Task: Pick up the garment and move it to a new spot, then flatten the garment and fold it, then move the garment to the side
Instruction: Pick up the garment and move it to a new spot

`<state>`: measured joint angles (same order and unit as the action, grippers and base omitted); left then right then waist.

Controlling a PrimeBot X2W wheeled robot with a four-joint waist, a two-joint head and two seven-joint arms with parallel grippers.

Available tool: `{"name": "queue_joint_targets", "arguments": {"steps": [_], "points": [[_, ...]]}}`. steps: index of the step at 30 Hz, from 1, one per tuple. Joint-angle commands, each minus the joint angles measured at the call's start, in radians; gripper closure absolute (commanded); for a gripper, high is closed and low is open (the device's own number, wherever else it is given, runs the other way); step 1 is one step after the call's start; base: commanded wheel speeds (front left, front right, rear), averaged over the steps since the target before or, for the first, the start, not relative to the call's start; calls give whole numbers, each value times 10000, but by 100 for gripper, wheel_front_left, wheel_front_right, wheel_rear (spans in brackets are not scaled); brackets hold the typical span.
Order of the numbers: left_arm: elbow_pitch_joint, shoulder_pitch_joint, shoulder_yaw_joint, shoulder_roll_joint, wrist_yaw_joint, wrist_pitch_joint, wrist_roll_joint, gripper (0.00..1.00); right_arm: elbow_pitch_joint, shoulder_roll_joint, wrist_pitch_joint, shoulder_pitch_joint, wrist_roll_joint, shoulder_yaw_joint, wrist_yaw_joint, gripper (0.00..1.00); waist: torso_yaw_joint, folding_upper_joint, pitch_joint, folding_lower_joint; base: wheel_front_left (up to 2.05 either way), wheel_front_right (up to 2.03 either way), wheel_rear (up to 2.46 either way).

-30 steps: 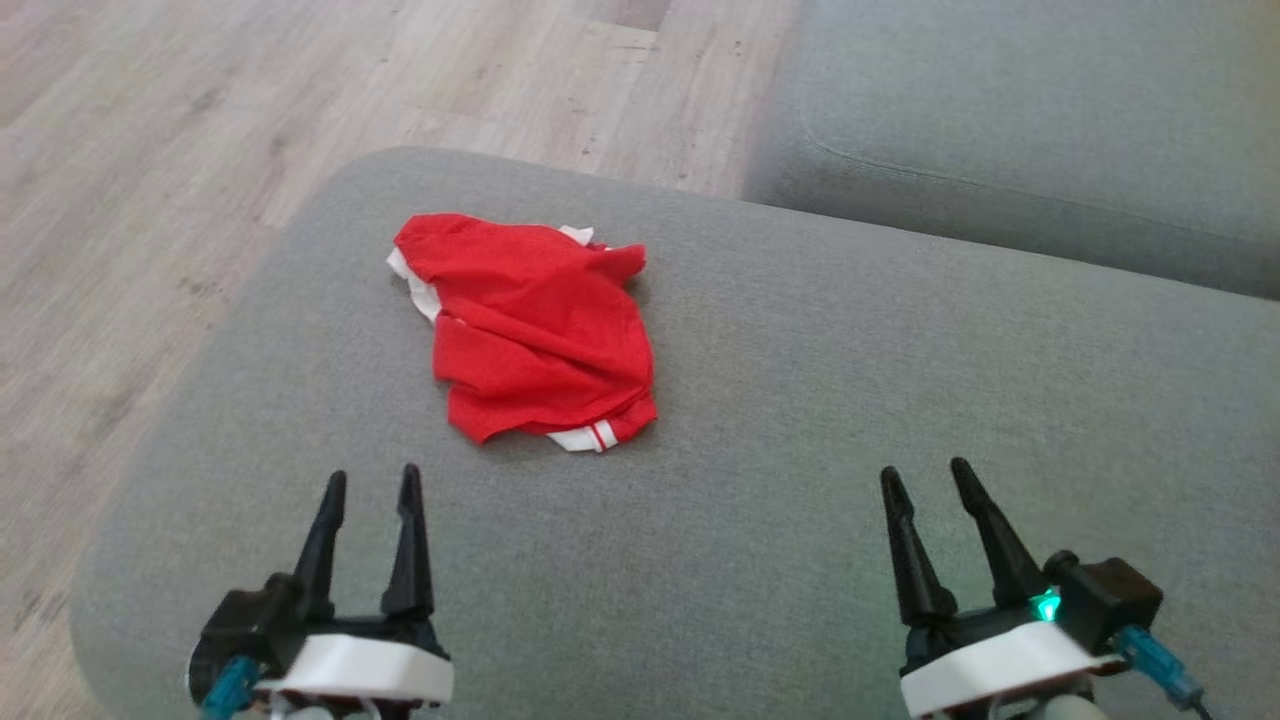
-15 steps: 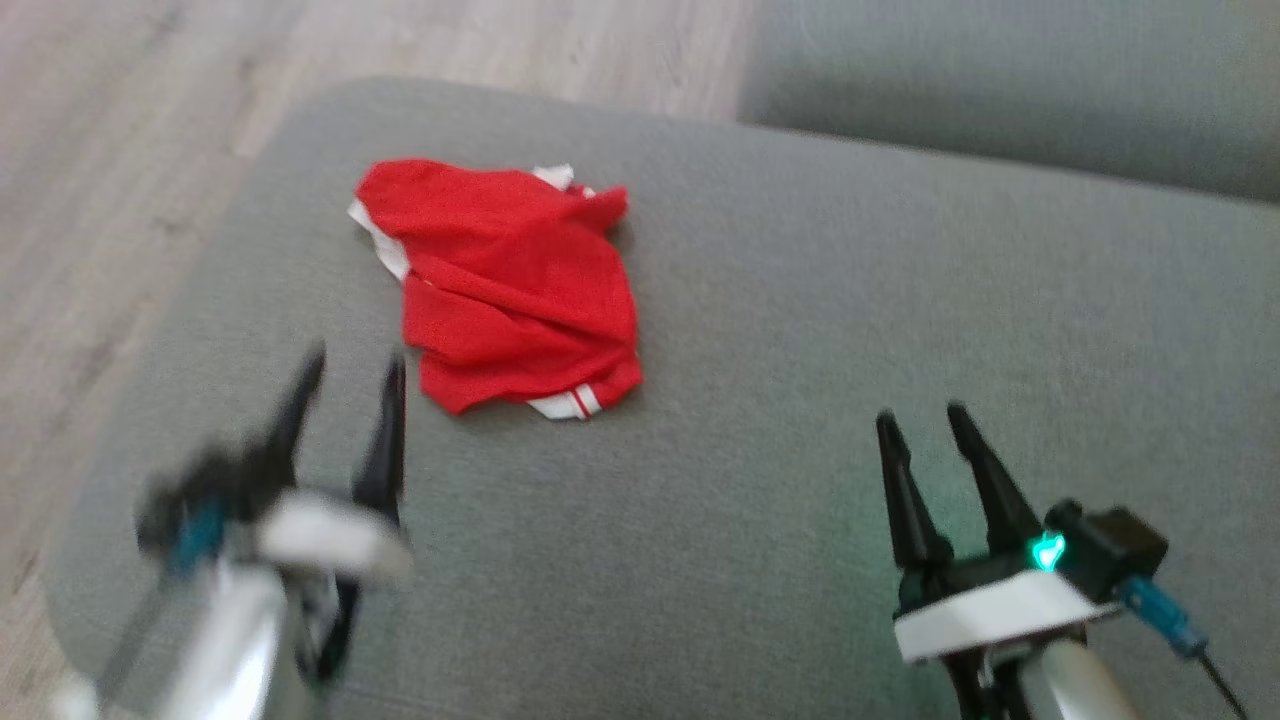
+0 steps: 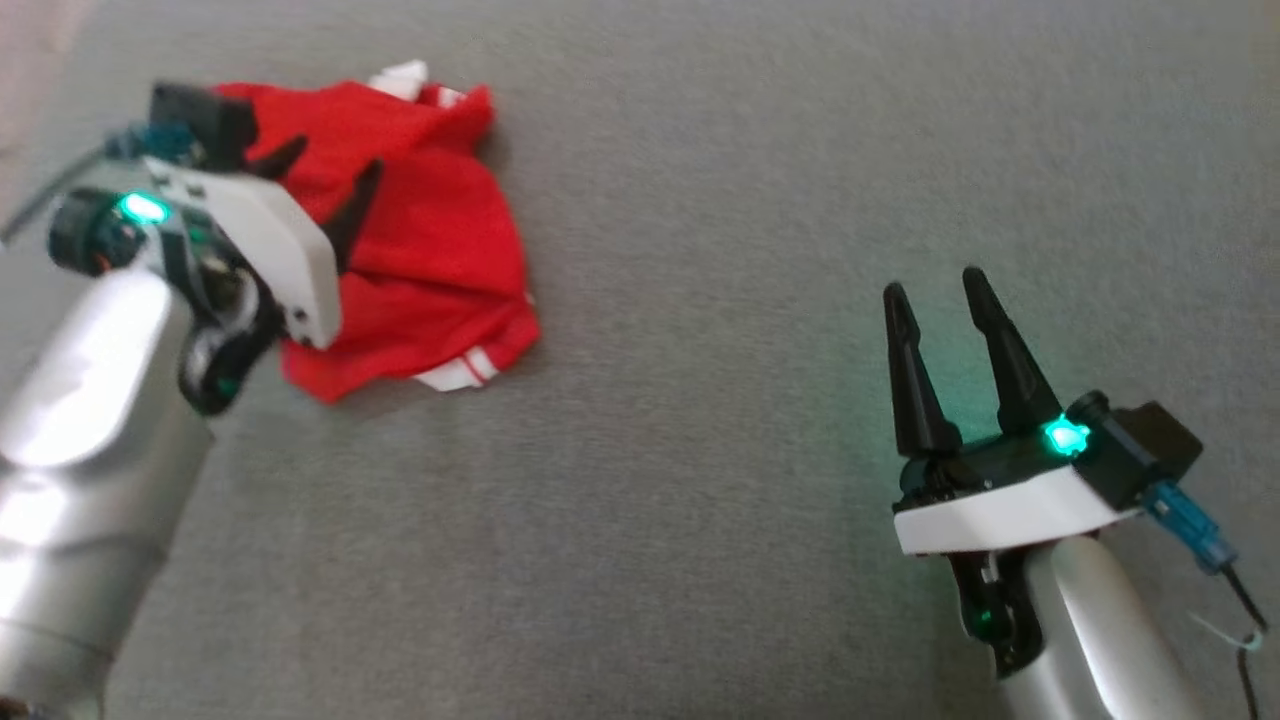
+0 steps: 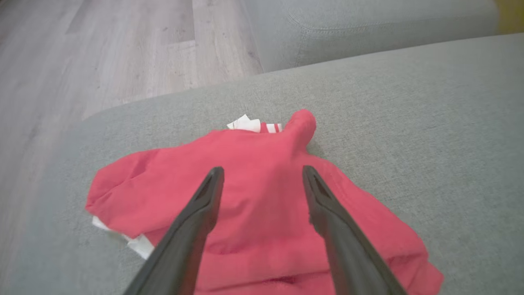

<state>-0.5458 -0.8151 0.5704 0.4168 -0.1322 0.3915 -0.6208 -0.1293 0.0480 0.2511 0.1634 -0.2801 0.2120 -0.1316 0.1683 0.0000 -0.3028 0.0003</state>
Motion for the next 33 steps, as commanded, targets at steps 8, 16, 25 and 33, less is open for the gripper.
{"name": "queue_joint_targets", "arguments": {"steps": [8, 16, 25, 33], "points": [[-1341, -1570, 116, 722, 17, 239, -872, 0, 555, 22, 107, 360, 130, 242, 9, 0, -1036, 0, -885, -3, 0, 0, 0], [-2734, -2101, 187, 642, 16, -476, -816, 100, 664, 22, 107, 323, 238, 41, 9, 0, -1247, 0, -966, -3, 0, 0, 0], [-2645, -2512, 11, 477, 16, -2900, -1006, 100, 417, 22, 107, 200, 100, 42, 9, 0, -1036, 0, -73, -3, 0, 0, 0], [-1841, -2554, -403, 364, 136, -4599, -1162, 100, 205, 22, 107, -130, -182, -13, 9, 0, -923, 0, 1043, -3, 0, 0, 0]]}}
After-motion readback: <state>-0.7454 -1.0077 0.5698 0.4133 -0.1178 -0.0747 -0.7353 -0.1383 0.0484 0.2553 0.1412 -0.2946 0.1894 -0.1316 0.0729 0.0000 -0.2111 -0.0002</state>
